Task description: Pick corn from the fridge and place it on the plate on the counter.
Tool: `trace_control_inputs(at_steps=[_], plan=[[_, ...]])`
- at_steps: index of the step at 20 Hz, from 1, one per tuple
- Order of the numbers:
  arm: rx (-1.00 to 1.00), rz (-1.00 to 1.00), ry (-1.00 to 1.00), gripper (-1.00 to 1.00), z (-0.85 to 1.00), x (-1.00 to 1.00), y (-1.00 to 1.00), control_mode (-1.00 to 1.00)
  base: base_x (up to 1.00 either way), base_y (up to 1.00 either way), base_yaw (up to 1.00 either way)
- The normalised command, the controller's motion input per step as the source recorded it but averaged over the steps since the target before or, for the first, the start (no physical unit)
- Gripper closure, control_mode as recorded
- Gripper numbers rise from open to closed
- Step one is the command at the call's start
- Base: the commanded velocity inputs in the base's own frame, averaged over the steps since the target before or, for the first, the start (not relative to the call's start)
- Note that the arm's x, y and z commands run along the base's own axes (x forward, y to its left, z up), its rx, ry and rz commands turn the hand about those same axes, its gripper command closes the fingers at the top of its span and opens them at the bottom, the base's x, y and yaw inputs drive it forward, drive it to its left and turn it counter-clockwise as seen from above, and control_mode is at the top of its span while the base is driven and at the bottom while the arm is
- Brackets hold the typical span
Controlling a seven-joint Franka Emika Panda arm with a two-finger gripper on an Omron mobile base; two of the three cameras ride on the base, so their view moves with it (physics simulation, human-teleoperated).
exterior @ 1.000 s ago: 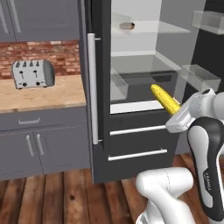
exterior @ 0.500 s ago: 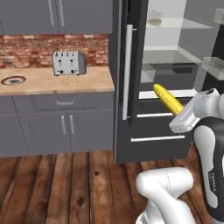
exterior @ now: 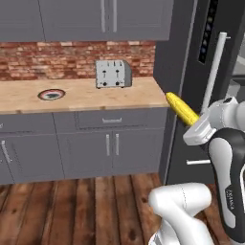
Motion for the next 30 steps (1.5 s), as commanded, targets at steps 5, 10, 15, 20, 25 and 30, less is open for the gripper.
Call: trace_control_inputs(at_steps=[5,10,15,20,25,30], plan=[[0.00,0.00,0.00,1.00,0.00,0.00,0.00,1.00,1.00,1.00,-0.21],[0.00,0.00,0.00,1.00,0.00,0.00,0.00,1.00,1.00,1.00,-0.30],[0.00,0.00,0.00,1.00,0.00,0.00,0.00,1.00,0.94,1.00,-0.33],[0.00,0.00,0.00,1.00,0.00,0.00,0.00,1.00,0.76,0.85,-0.22],[0.00,0.00,0.00,1.00,0.00,0.00,0.00,1.00,0.22,0.00,0.10],[0.00,0.00,0.00,1.00,0.00,0.00,0.00,1.00,0.57,0.00,0.22]])
